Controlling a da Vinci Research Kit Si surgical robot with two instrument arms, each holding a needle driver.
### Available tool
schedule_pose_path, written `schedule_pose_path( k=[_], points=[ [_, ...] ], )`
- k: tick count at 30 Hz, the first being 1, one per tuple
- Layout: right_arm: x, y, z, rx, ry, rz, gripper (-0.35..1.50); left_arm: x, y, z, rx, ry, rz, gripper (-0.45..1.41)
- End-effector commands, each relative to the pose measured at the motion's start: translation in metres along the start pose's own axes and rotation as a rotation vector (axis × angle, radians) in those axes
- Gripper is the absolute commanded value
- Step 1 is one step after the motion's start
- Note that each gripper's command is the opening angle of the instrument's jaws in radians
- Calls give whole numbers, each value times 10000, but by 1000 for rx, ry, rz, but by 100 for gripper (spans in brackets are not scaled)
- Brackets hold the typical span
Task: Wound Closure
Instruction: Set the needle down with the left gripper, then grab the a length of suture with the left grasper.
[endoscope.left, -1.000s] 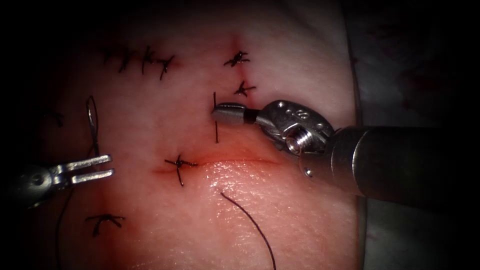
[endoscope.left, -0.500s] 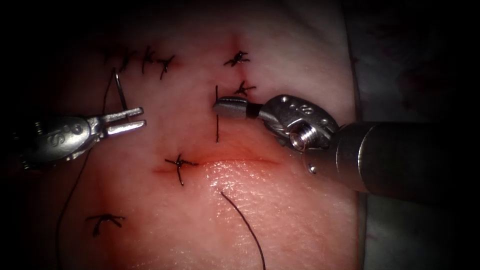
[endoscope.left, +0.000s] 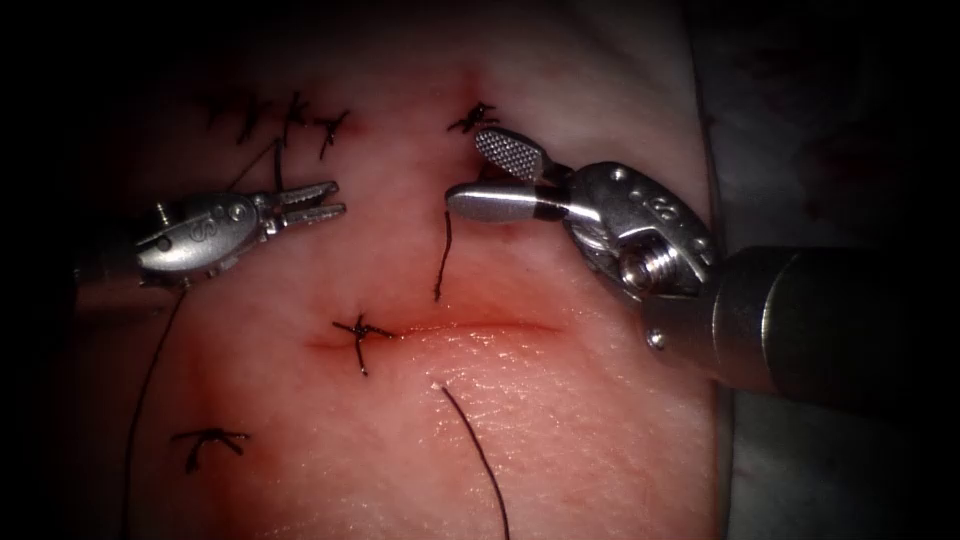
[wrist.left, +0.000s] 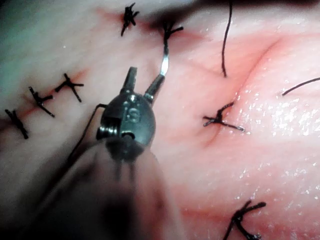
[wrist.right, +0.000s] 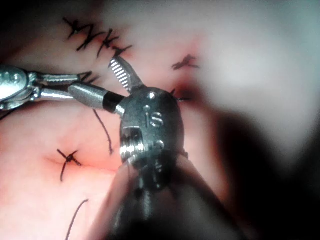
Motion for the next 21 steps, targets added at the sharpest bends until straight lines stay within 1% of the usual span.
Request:
schedule_pose_path(
  k=[1,2,4,7,8,10,11,12,13,14,16,17,18,19,20,21],
  points=[
    [6,3,0,12,-6,5,148,-4,2,5,13,-23,-17,84],
    [8,2,-5,17,-9,7,148,-5,4,3,10,-37,-26,96],
    [10,0,-14,29,-15,9,148,-4,12,-7,-10,-77,-21,113],
    [10,1,-19,34,-19,9,148,-1,17,-13,-26,-96,-28,118],
    [11,3,-24,39,-22,14,140,3,18,-18,-54,-88,-33,121],
    [12,5,-25,39,-34,2,135,6,21,-28,-75,-83,-36,121],
    [11,5,-24,38,-39,-28,131,7,28,-43,-82,-52,-39,118],
    [9,4,-24,40,-38,-48,123,7,31,-49,-88,-31,-41,108],
    [5,2,-26,44,-40,-57,111,7,41,-62,-106,27,-22,86],
    [3,1,-26,46,-42,-60,111,9,47,-68,-105,61,11,78],
    [-3,-1,-28,51,-56,-66,109,11,58,-77,-93,93,51,69],
    [-18,-5,-36,61,-84,-47,101,17,74,-86,-88,105,97,61],
    [-18,-5,-36,61,-84,-47,101,17,74,-86,-88,105,97,61],
    [-24,-7,-38,63,-104,-43,101,19,81,-88,-88,106,114,59],
    [-39,-12,-43,71,-139,-48,111,23,94,-89,-101,118,121,59],
    [-39,-12,-43,71,-139,-48,111,23,94,-89,-101,118,121,59]
  ],
)
